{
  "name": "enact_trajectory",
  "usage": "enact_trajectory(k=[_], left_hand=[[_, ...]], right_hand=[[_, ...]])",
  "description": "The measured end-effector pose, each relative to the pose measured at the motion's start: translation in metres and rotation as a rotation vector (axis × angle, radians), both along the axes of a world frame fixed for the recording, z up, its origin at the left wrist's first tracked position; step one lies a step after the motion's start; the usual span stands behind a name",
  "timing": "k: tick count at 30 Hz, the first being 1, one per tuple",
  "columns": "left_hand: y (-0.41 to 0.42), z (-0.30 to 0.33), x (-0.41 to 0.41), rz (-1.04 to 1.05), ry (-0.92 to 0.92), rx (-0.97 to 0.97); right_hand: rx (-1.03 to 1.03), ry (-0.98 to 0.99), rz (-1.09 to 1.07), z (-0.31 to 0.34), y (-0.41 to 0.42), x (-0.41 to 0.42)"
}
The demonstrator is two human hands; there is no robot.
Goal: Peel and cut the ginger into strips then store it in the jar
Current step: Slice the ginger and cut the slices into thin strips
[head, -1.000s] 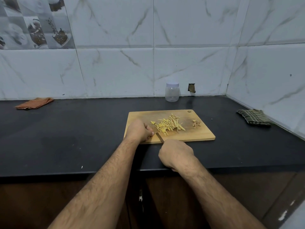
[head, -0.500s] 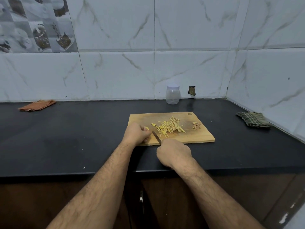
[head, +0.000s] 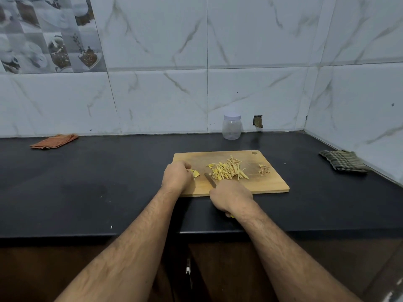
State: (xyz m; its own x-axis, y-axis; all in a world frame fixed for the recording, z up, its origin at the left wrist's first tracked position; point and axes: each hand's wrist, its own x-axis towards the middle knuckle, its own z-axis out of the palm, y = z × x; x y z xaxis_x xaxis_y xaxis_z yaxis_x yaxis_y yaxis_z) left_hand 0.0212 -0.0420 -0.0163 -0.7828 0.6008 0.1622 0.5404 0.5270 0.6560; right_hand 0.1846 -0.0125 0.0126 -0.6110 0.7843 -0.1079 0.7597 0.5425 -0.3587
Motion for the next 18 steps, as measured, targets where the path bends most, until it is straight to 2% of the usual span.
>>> enact_trajectory(k=[10, 18], left_hand=[[0.013, 0.019, 0.003, -0.125, 0.135, -0.280], [0.006, 0.013, 0.015, -0.207, 0.117, -0.213]], right_hand=[[-0.011, 0.053, -0.028, -0.008, 0.005, 0.000], [-0.019, 0.053, -0.029, -0.005, 0.002, 0.002]])
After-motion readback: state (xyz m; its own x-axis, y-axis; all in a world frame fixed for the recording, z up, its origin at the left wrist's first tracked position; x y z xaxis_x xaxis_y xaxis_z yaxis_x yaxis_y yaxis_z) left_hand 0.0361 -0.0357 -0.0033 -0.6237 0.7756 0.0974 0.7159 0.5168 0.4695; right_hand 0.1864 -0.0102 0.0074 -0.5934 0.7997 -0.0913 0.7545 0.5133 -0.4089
